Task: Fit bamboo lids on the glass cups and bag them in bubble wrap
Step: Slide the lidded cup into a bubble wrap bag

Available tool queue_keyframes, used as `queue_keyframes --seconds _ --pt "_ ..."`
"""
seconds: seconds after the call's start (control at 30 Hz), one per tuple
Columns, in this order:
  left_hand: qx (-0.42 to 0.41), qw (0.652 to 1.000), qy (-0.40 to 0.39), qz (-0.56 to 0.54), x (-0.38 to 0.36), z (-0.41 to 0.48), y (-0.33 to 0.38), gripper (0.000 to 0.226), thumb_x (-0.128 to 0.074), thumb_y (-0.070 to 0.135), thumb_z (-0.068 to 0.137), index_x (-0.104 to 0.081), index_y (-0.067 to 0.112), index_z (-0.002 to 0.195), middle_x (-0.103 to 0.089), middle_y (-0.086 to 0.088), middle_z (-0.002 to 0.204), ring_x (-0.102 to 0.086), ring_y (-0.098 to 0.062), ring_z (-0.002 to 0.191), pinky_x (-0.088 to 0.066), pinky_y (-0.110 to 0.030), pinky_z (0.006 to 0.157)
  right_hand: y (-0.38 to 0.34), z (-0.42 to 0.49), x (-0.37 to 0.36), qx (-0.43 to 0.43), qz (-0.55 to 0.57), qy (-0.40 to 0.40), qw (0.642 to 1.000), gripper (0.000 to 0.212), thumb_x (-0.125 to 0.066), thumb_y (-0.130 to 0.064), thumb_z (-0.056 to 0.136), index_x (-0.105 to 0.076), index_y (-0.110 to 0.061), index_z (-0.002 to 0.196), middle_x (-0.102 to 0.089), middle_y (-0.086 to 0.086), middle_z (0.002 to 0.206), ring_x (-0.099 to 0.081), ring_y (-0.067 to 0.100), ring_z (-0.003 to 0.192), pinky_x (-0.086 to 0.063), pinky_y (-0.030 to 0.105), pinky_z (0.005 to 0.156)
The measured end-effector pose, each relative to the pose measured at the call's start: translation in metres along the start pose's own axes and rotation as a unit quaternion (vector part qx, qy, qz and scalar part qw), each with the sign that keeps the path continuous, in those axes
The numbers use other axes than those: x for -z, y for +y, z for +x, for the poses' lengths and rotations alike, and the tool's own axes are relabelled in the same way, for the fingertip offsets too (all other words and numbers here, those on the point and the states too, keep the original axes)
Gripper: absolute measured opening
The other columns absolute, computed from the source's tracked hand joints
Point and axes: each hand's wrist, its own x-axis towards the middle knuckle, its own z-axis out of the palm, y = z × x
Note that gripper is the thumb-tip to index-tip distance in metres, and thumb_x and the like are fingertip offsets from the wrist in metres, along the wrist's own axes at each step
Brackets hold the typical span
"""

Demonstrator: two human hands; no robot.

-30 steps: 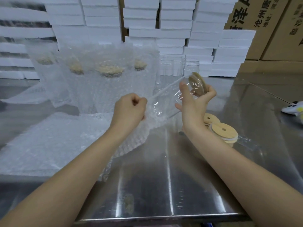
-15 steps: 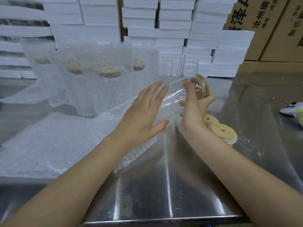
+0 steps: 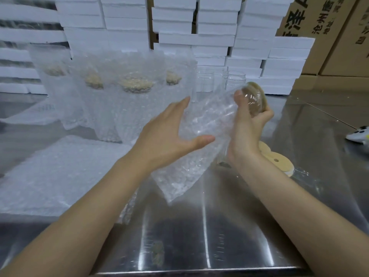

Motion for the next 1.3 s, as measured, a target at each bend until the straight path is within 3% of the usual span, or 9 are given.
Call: queue_keyframes --seconds 0.17,0.27,0.4,0.5,0.7,0.8,0.9,1.07,1.3 --pt "0.038 0.988 0.03 -0.149 -0.001 0.0 -0.004 0.105 -0.068 0.078 0.058 -0.019 0.045 0.144 -0.044 0.032 0.127 -0.039 0.021 0.112 -0.027 -0.001 0.083 -0.001 -0.011 -0.002 0.057 -0.051 -0.048 0.996 0.056 -0.07 -0.049 0.07 -0.033 -0.028 0.105 -0.048 -0.004 0.12 -0.054 -0.01 0.096 -0.043 0.006 0.071" --pt "0.016 0.991 0.07 -0.115 0.013 0.001 -0.005 0.105 -0.069 0.078 0.054 -0.024 0.045 0.143 -0.036 0.042 0.118 -0.033 0.035 0.1 -0.027 0.002 0.079 -0.004 -0.015 -0.003 0.096 -0.05 -0.082 0.991 0.053 -0.072 -0.04 0.072 -0.034 -0.022 0.105 -0.048 -0.002 0.115 -0.055 -0.021 0.079 -0.042 0.0 0.066" --pt "-0.011 0.998 0.058 -0.018 0.018 0.0 0.001 0.124 -0.065 0.079 0.052 0.01 0.05 0.145 -0.05 0.024 0.119 -0.052 0.007 0.087 -0.038 -0.011 0.07 0.006 -0.029 -0.005 0.093 -0.07 -0.169 0.979 0.054 -0.078 -0.017 0.077 -0.036 -0.014 0.11 -0.057 -0.002 0.111 -0.063 -0.006 0.092 -0.051 0.014 0.082" --pt "-0.018 0.998 0.06 -0.014 0.015 -0.001 0.006 0.125 -0.064 0.073 0.054 0.019 0.048 0.143 -0.062 0.016 0.105 -0.059 -0.001 0.069 -0.05 -0.026 0.059 0.013 -0.043 -0.007 0.068 -0.081 -0.204 0.973 0.05 -0.079 -0.027 0.071 -0.039 -0.026 0.102 -0.058 -0.004 0.107 -0.062 -0.008 0.093 -0.049 0.012 0.081" --pt "-0.021 0.981 0.142 -0.129 0.014 0.002 0.006 0.126 -0.077 0.066 0.055 0.006 0.045 0.148 -0.053 0.015 0.132 -0.058 0.006 0.102 -0.049 -0.016 0.081 0.012 -0.051 -0.01 0.111 -0.074 -0.279 0.951 0.039 -0.058 -0.051 0.074 -0.044 -0.027 0.102 -0.055 -0.004 0.114 -0.055 -0.002 0.105 -0.045 0.015 0.088" --pt "-0.01 0.966 0.174 -0.192 0.013 0.006 0.001 0.122 -0.084 0.049 0.062 -0.005 0.031 0.153 -0.056 0.027 0.123 -0.056 0.018 0.1 -0.044 -0.003 0.08 0.011 -0.044 -0.01 0.088 -0.062 -0.353 0.93 0.042 -0.052 -0.05 0.077 -0.046 -0.027 0.112 -0.052 0.0 0.129 -0.051 0.011 0.124 -0.043 0.035 0.105" --pt "0.009 0.935 0.229 -0.27 0.015 0.008 -0.002 0.114 -0.085 0.041 0.065 -0.015 0.024 0.153 -0.031 0.051 0.119 -0.033 0.033 0.112 -0.032 0.004 0.088 0.009 -0.035 -0.009 0.121 -0.078 -0.382 0.913 0.052 -0.057 -0.037 0.086 -0.037 -0.025 0.132 -0.039 -0.008 0.142 -0.039 -0.005 0.131 -0.041 0.018 0.102" --pt "0.018 0.888 0.236 -0.394 0.022 0.01 0.002 0.108 -0.081 0.043 0.066 -0.019 0.018 0.151 -0.045 -0.004 0.145 -0.049 -0.012 0.13 -0.044 -0.033 0.106 0.006 -0.032 -0.01 0.098 -0.071 -0.315 0.941 0.029 -0.068 -0.026 0.081 -0.055 -0.021 0.107 -0.06 -0.002 0.109 -0.061 0.01 0.101 -0.051 0.022 0.084" --pt "0.04 0.903 0.151 -0.4 0.017 0.011 -0.001 0.122 -0.09 0.043 0.057 -0.017 0.025 0.152 -0.037 0.005 0.149 -0.042 -0.008 0.134 -0.043 -0.026 0.106 -0.012 -0.015 -0.005 0.093 0.023 -0.304 0.948 0.032 -0.062 0.013 0.084 -0.053 -0.018 0.08 -0.062 -0.009 0.084 -0.059 0.012 0.084 -0.05 0.028 0.082"
